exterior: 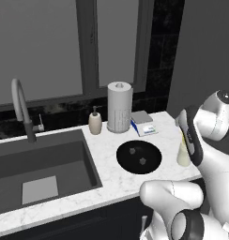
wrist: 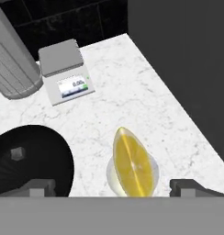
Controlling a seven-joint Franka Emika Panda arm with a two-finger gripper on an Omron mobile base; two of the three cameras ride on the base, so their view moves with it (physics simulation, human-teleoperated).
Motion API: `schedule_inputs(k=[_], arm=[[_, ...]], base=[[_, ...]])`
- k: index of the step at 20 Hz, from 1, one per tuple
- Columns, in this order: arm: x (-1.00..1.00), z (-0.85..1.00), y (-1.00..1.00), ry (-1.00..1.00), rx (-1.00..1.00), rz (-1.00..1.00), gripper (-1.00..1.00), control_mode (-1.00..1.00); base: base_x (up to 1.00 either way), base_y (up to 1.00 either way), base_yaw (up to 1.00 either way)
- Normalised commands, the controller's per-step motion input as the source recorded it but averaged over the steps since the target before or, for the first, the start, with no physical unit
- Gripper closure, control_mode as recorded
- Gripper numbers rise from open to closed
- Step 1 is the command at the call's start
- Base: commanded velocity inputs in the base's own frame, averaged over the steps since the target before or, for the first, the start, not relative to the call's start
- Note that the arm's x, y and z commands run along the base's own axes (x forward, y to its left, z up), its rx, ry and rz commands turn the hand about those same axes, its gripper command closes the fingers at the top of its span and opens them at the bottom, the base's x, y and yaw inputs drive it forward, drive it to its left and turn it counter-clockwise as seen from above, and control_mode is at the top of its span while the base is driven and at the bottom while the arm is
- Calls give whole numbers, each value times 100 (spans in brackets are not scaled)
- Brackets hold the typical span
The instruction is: Grab a lemon wedge from the fridge and one ice cube from the ice bowl, and put them in the glass of lemonade.
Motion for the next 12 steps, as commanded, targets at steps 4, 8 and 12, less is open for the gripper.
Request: schedule_inputs(k=[4,8,12], arm=[[0,-10,-6,16,-5,0,-100,-100],[0,-19,-10,2,0,0,-100,-100],[1,-24,-3,1,0,0,-100,-100]], base=[[0,0,0],[0,0,0],[0,0,0]])
